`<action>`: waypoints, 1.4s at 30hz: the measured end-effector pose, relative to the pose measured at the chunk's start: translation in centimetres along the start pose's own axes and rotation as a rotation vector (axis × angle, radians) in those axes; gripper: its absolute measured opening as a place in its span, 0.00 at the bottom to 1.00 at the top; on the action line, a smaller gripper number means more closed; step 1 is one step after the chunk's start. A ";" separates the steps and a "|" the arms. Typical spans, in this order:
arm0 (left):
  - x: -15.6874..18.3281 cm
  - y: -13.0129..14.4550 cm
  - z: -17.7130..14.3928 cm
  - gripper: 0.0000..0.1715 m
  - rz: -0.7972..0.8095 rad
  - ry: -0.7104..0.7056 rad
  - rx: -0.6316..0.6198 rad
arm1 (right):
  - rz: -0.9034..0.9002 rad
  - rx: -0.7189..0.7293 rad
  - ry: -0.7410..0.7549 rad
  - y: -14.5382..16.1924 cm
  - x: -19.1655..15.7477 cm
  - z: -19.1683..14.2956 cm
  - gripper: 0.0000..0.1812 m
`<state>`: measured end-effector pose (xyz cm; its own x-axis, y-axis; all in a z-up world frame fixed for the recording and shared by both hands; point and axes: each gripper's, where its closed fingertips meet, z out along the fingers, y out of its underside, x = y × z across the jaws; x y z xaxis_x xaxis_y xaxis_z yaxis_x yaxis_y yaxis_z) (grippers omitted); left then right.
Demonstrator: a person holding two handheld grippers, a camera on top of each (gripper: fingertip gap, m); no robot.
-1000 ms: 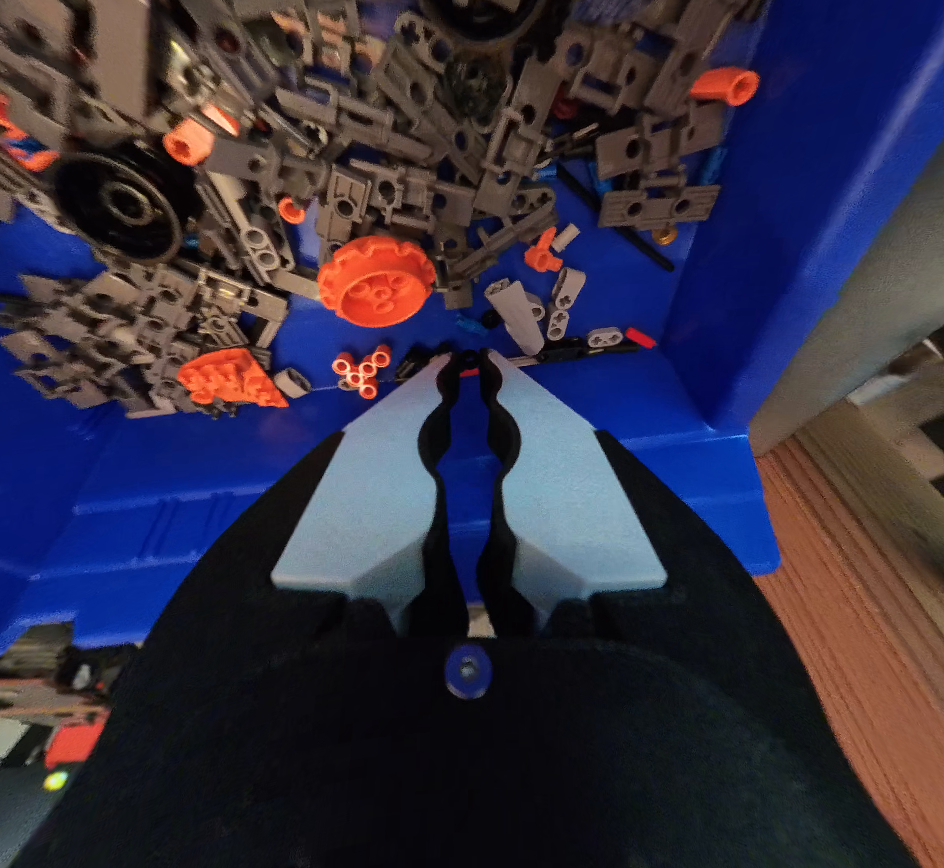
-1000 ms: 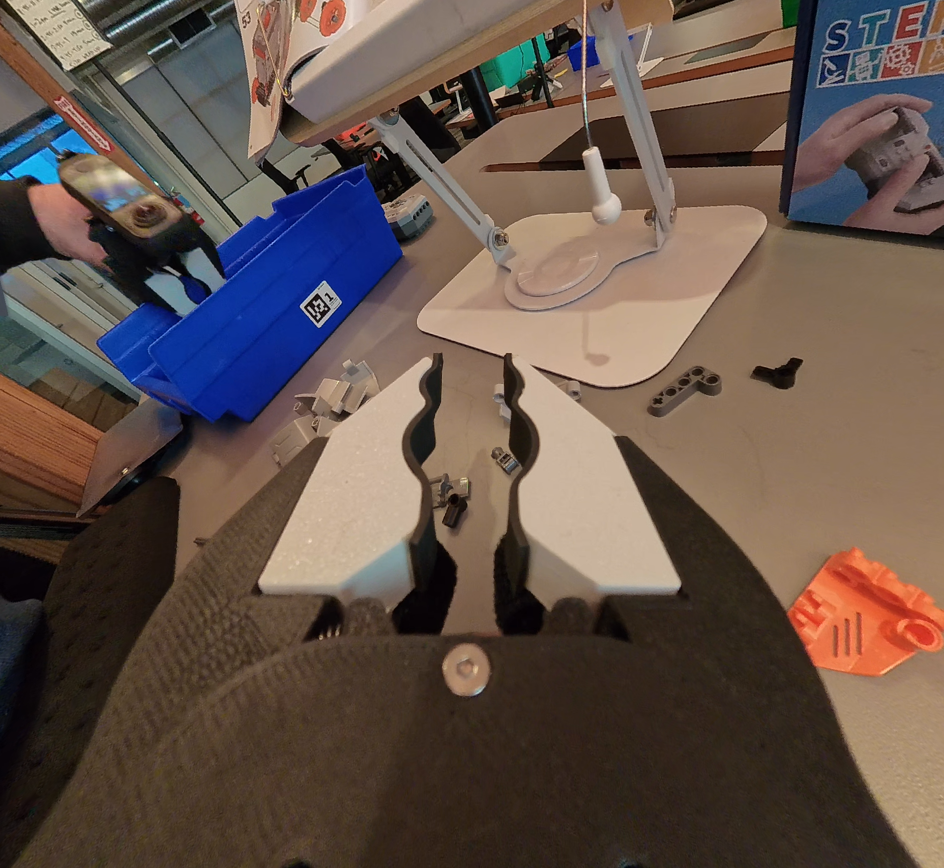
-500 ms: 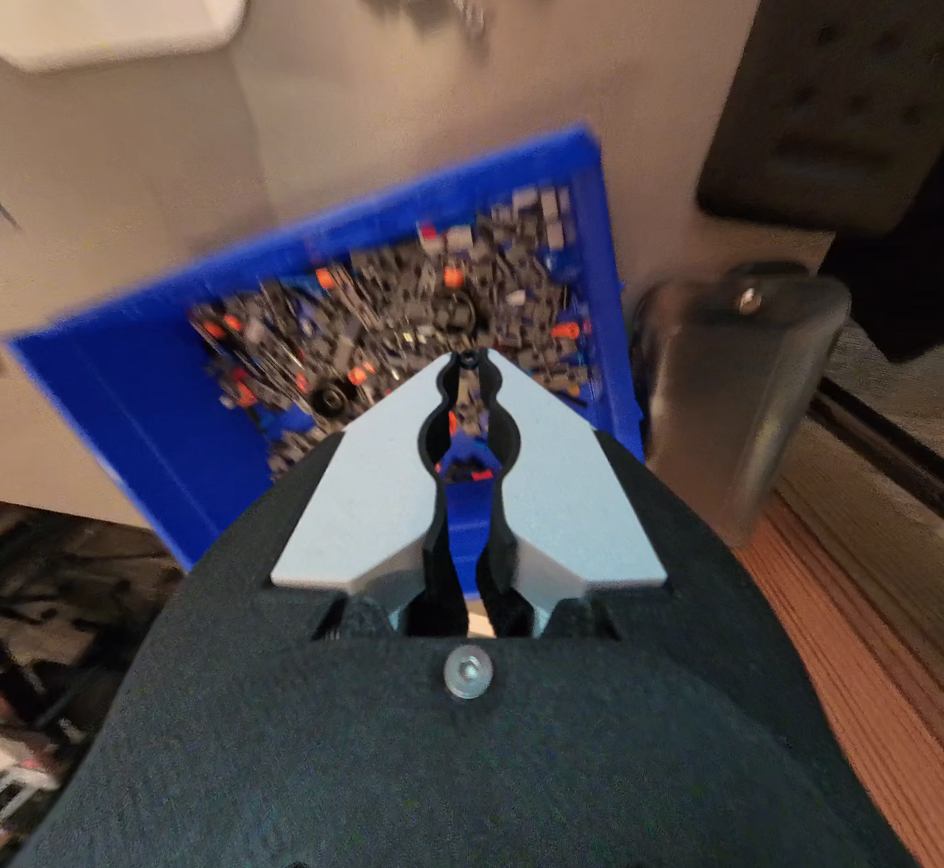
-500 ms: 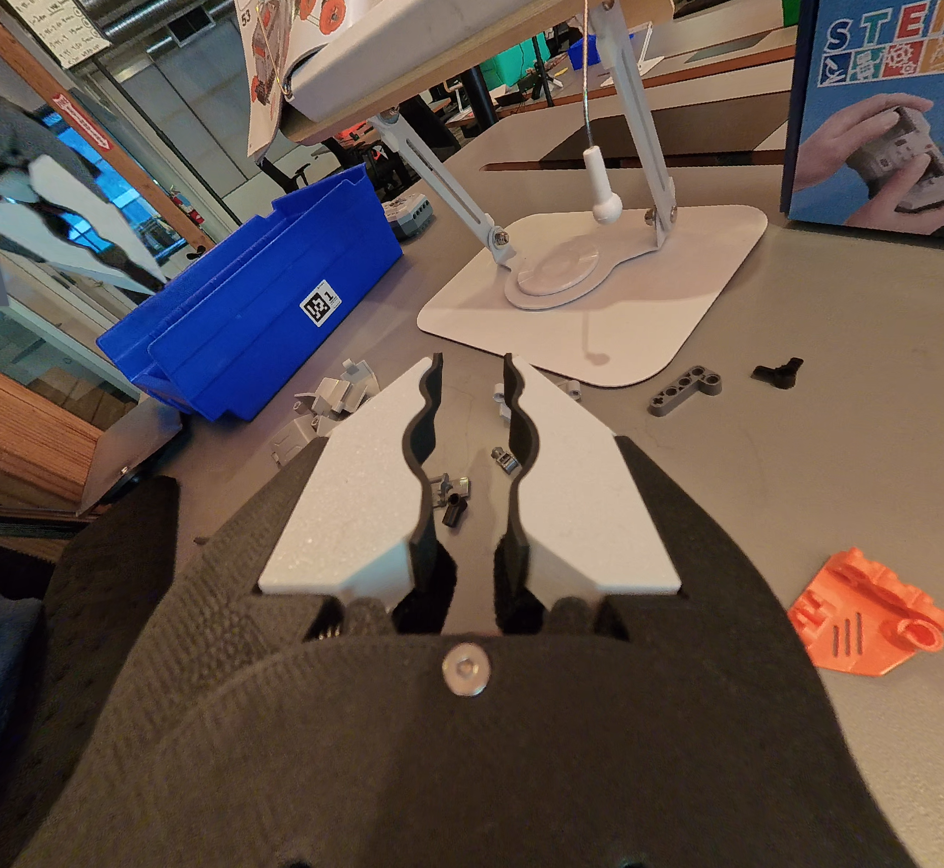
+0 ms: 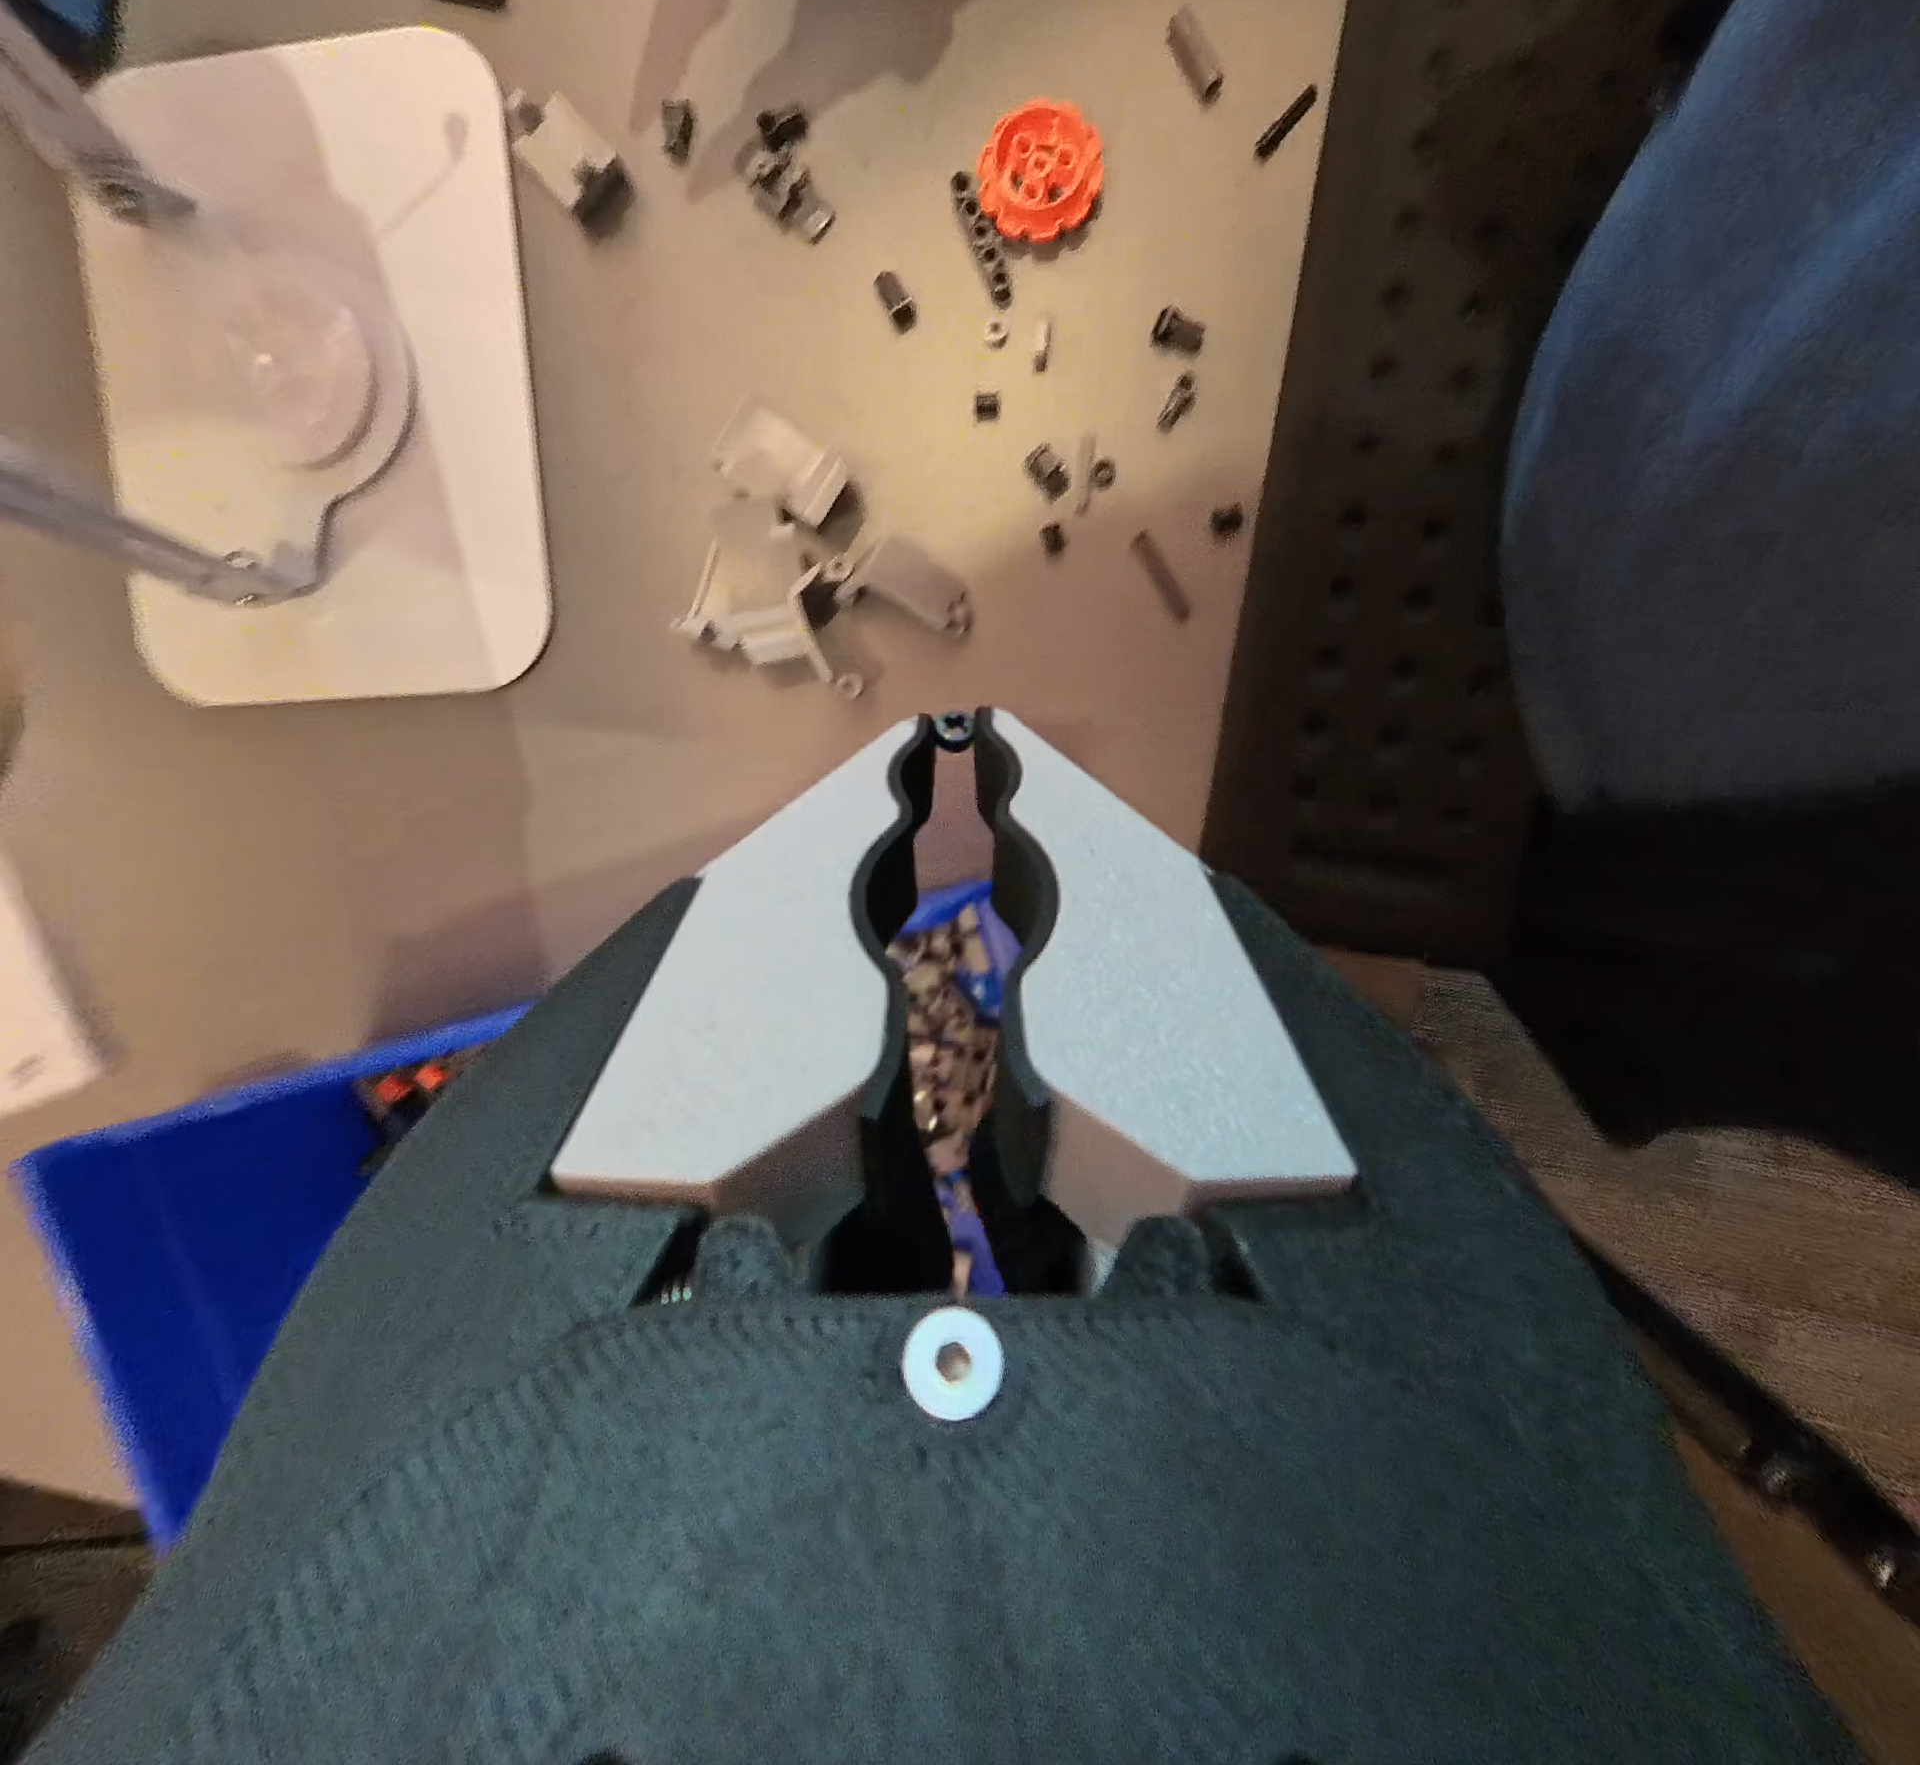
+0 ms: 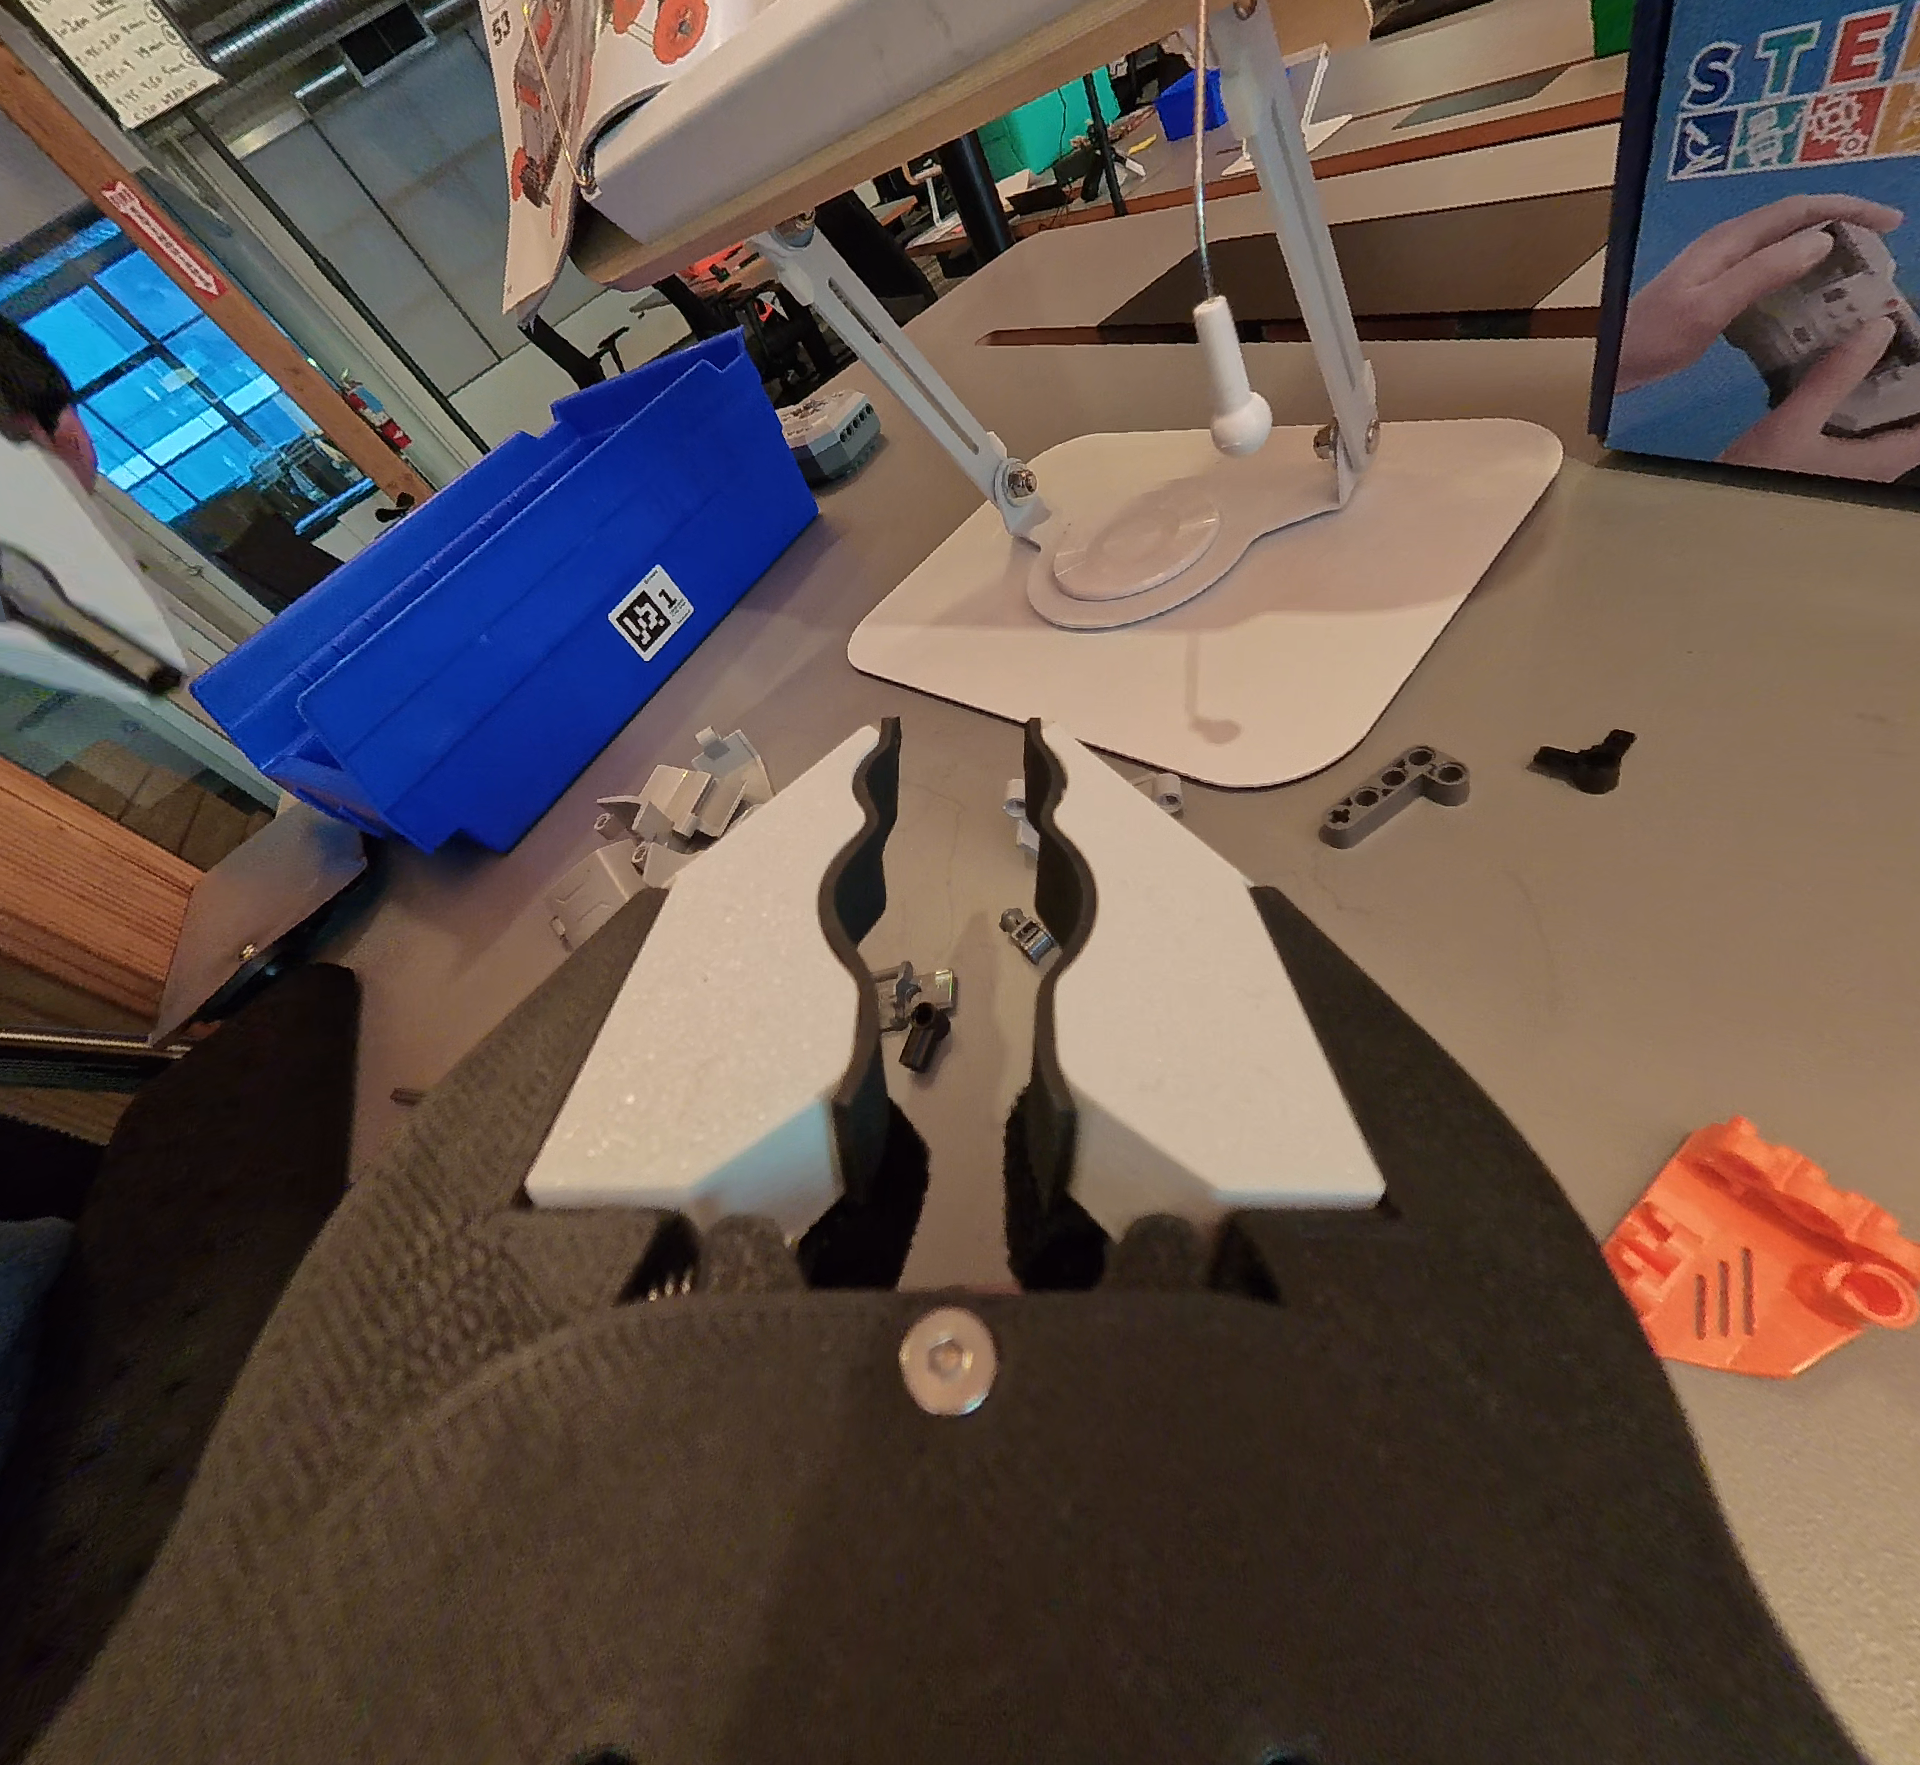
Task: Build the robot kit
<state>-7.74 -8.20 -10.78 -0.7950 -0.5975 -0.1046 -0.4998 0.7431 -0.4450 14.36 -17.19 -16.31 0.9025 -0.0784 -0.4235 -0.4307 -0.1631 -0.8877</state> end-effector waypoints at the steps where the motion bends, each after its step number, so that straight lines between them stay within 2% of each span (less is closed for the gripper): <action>1: 0.4 -0.5 1.2 0.04 -0.002 -0.007 -0.012 | -0.001 -0.001 0.000 0.0 0.0 0.0 0.12; 5: 2.7 -2.5 7.6 0.04 -0.071 0.019 -0.037 | 0.002 -0.002 0.001 0.0 0.0 0.0 0.12; 7: 3.7 -2.7 10.4 0.04 -0.088 0.003 -0.079 | 0.004 -0.002 0.001 0.0 0.1 0.0 0.12; 9: 4.0 -2.3 12.2 0.04 -0.059 -0.030 -0.119 | 0.004 0.000 0.001 0.0 0.1 0.0 0.12; 13: 4.2 -1.8 14.1 0.04 -0.099 -0.039 -0.133 | -0.001 -0.005 0.001 0.1 0.0 0.0 0.12; 15: 4.0 -2.0 14.4 0.05 -0.109 -0.064 -0.124 | 0.001 -0.005 0.001 0.1 0.0 0.0 0.12; 17: 3.8 -1.8 14.5 0.12 -0.141 -0.065 -0.121 | 0.003 -0.003 0.000 0.0 0.0 0.0 0.12; 19: 3.9 -1.8 14.0 0.13 -0.177 -0.053 -0.110 | 0.003 -0.003 0.000 0.0 0.1 0.0 0.12; 21: 3.9 -2.3 12.4 0.12 -0.185 -0.046 -0.069 | 0.004 -0.001 0.000 0.0 0.1 0.0 0.12; 24: 3.2 -2.5 7.7 0.06 -0.177 -0.019 -0.010 | 0.006 0.002 0.000 0.0 0.1 0.0 0.12; 27: 0.2 1.2 1.9 0.03 -0.188 -0.072 -0.062 | 0.005 0.000 -0.001 0.0 0.1 0.0 0.12; 29: -2.7 5.1 -1.6 0.02 -0.199 -0.153 -0.140 | 0.006 0.000 -0.001 0.0 0.1 0.0 0.12; 31: -4.0 9.6 -3.2 0.02 -0.290 -0.107 -0.223 | 0.006 -0.001 -0.001 0.0 0.1 0.0 0.12; 33: -4.3 15.4 -3.2 0.01 -0.368 -0.029 -0.397 | 0.003 -0.001 0.000 0.0 0.0 0.0 0.12; 35: -4.2 19.3 -2.8 0.01 -0.360 0.014 -0.527 | 0.003 0.003 0.001 0.0 0.0 -0.1 0.12; 40: -4.1 23.8 -0.8 0.00 -0.342 0.131 -0.669 | 0.003 0.002 0.001 0.0 0.0 -0.1 0.12; 42: -3.4 24.4 -0.2 0.00 -0.340 0.192 -0.700 | 0.006 0.003 0.000 0.0 0.1 -0.1 0.12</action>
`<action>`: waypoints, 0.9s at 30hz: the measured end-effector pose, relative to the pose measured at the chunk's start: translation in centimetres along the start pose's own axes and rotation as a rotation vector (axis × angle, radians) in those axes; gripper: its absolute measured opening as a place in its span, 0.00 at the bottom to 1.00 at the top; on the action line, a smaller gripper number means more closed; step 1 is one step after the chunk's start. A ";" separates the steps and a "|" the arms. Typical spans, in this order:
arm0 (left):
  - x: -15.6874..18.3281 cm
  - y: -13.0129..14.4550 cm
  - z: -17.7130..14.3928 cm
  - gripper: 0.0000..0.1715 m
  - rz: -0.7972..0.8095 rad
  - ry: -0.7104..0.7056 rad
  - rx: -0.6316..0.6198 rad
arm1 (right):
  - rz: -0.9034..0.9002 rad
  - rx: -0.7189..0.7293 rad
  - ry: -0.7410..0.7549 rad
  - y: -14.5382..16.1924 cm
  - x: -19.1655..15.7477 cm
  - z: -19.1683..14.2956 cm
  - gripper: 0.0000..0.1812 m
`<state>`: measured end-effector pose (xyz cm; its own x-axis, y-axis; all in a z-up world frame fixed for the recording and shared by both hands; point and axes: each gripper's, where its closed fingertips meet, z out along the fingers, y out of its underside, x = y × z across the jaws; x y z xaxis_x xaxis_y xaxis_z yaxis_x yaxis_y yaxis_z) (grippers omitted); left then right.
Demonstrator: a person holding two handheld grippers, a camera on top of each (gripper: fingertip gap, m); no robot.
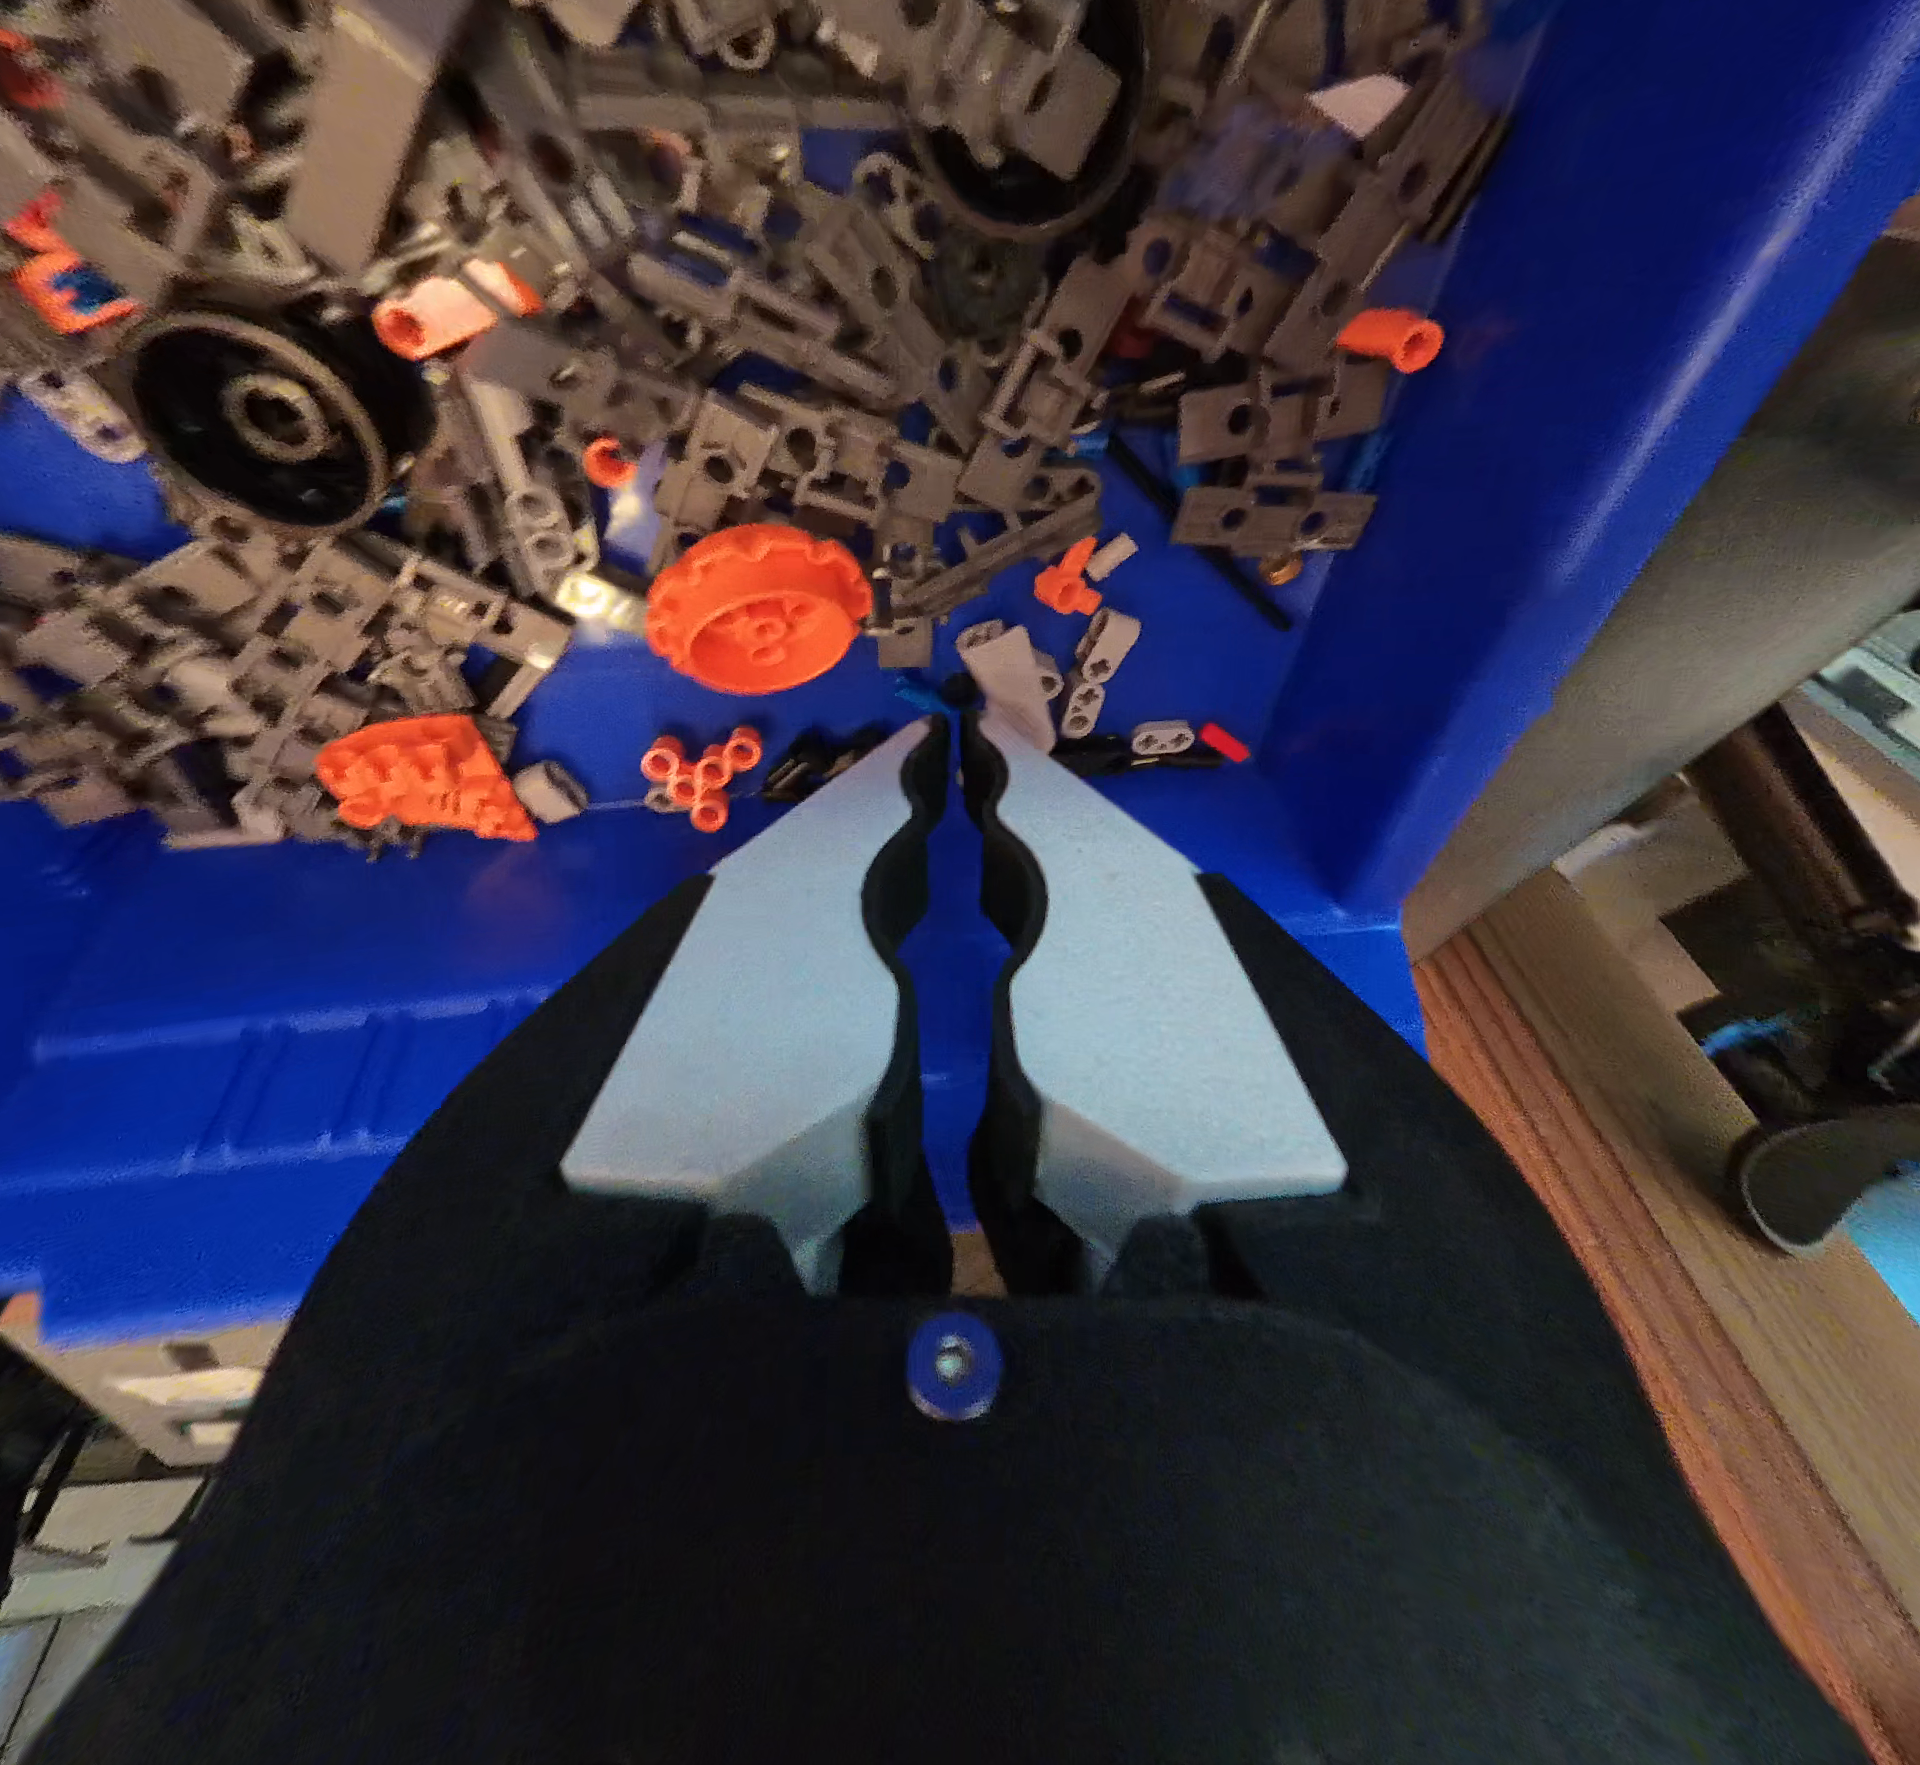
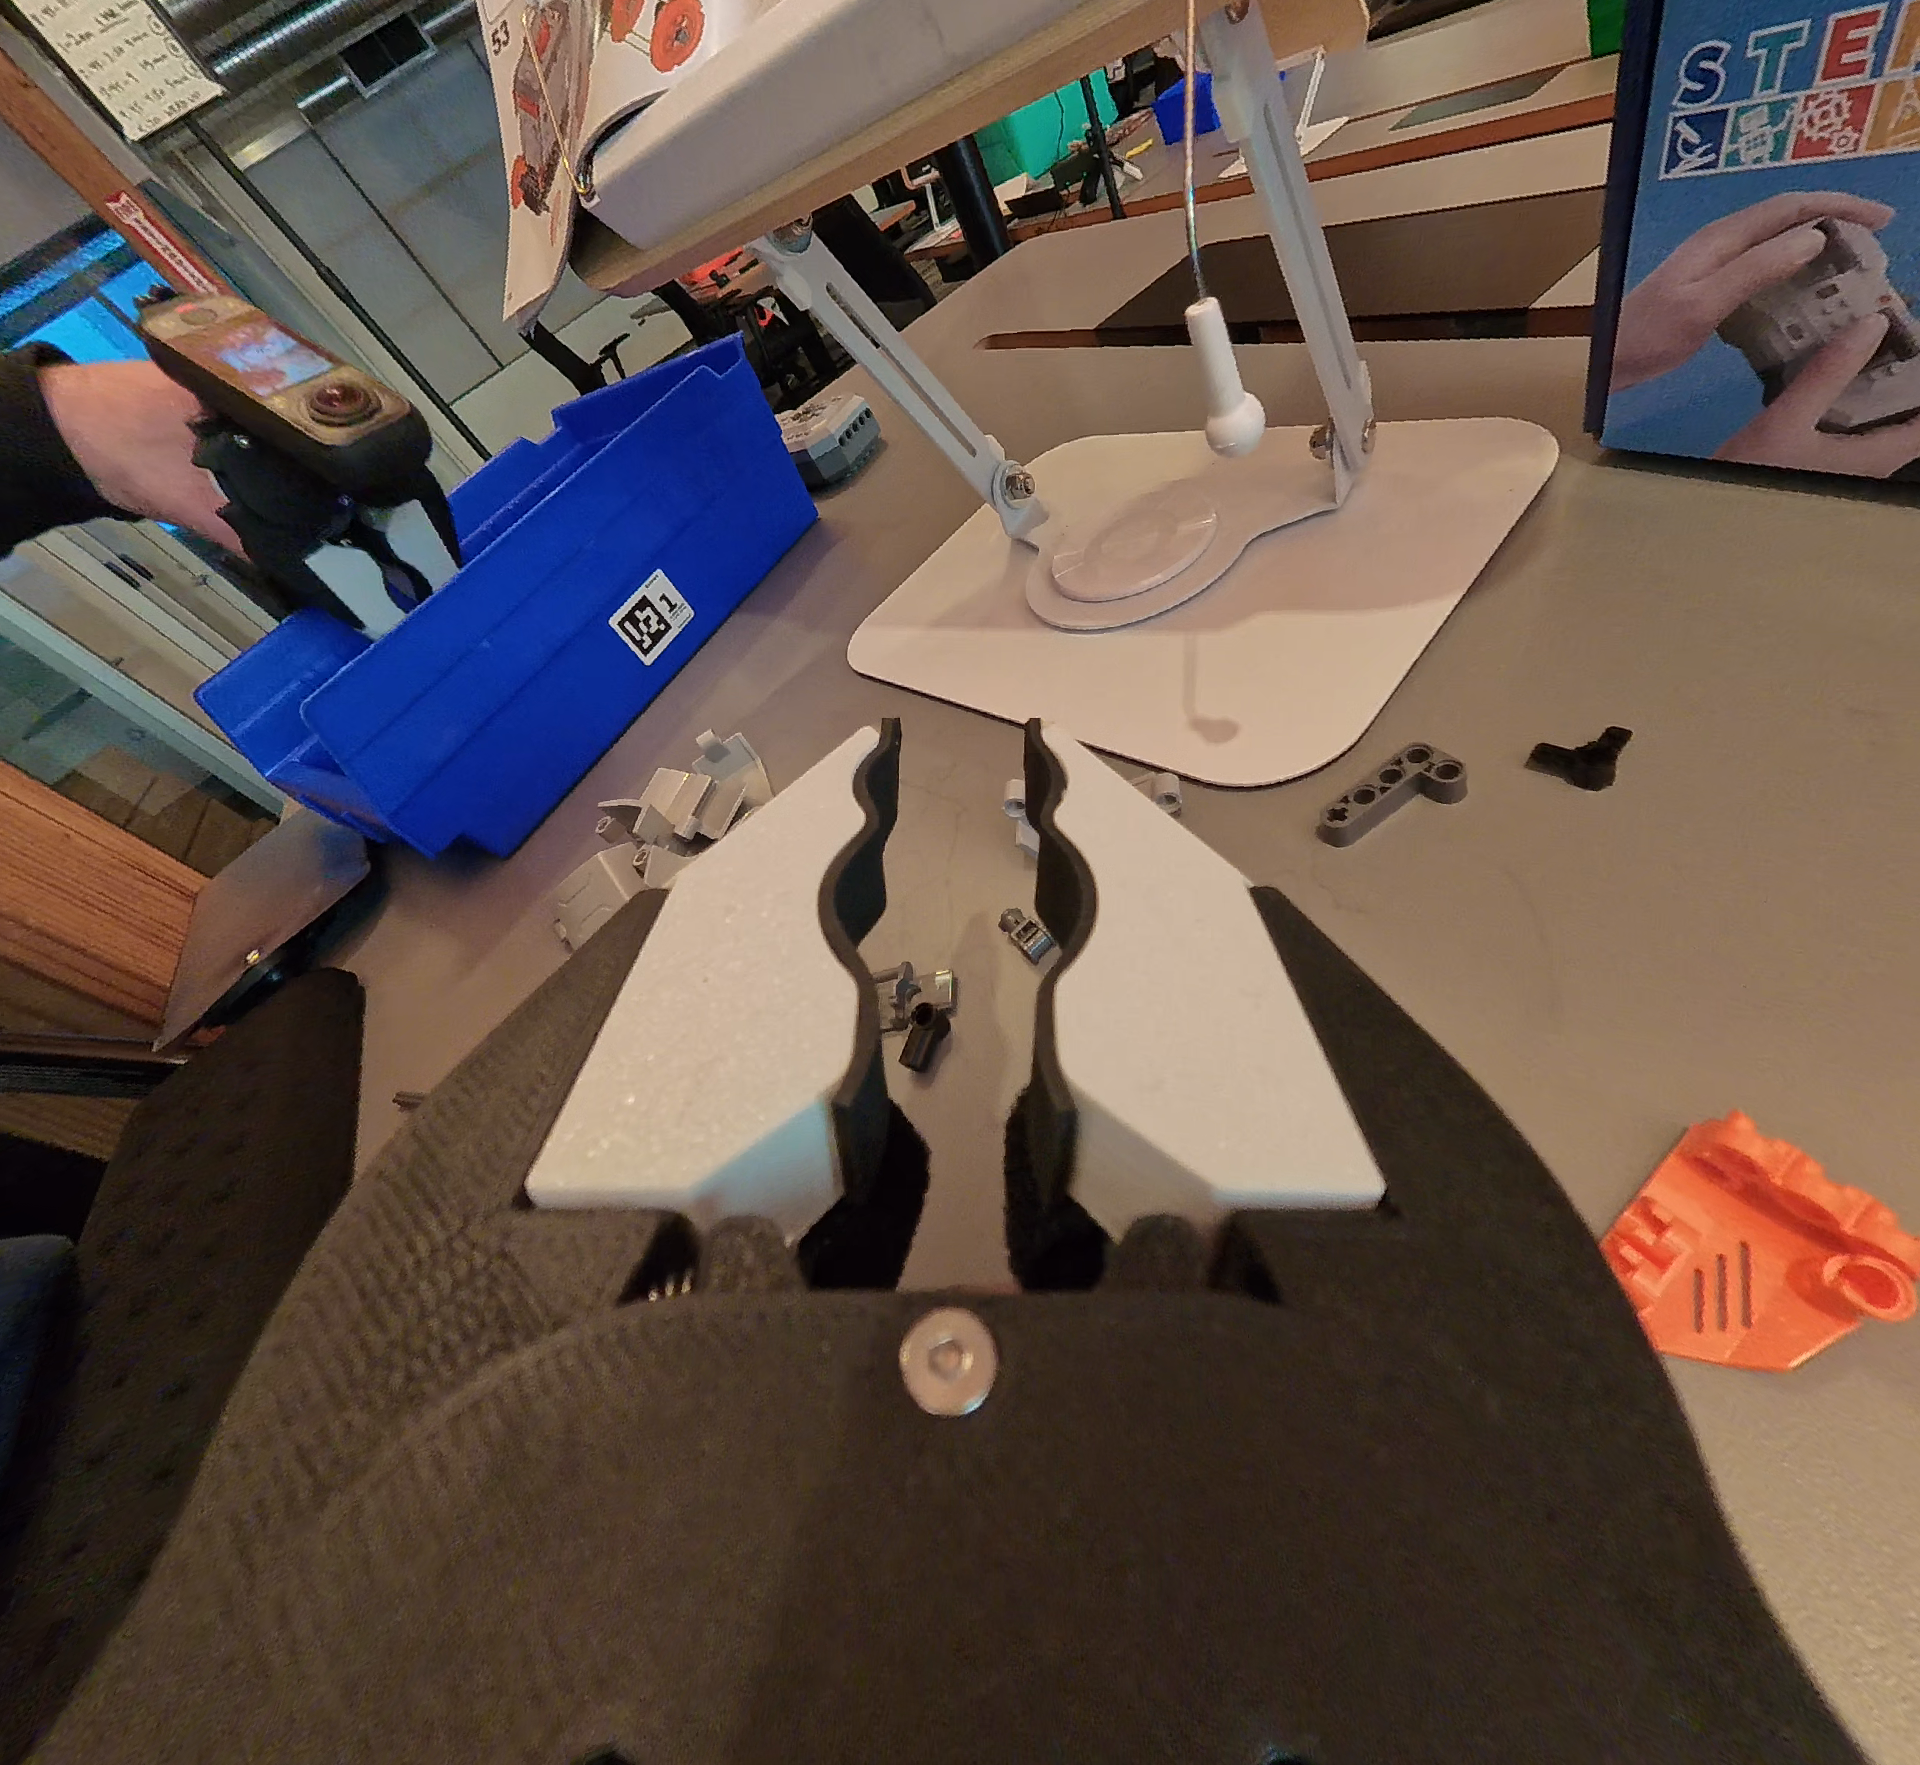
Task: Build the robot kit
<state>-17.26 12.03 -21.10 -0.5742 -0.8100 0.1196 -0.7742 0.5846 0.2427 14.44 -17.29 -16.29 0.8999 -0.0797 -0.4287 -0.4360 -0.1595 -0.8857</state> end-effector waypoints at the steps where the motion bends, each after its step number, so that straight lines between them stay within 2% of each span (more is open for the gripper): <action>1: 0.1 -0.2 0.3 0.01 0.014 0.004 -0.005 | 0.002 0.000 -0.001 0.0 0.0 0.0 0.12; 7: 0.0 1.0 2.6 0.02 0.036 0.008 -0.101 | 0.008 0.002 -0.003 0.0 0.0 0.0 0.12; 9: -0.1 1.0 2.8 0.00 0.038 0.002 -0.097 | 0.011 0.003 -0.004 0.0 0.1 0.0 0.12; 18: 0.5 0.7 2.9 0.07 0.053 0.009 -0.042 | 0.012 0.004 -0.005 -0.1 0.1 0.0 0.12; 27: 0.4 0.9 3.2 0.02 0.054 -0.022 -0.025 | 0.010 0.004 -0.004 0.0 0.0 0.0 0.12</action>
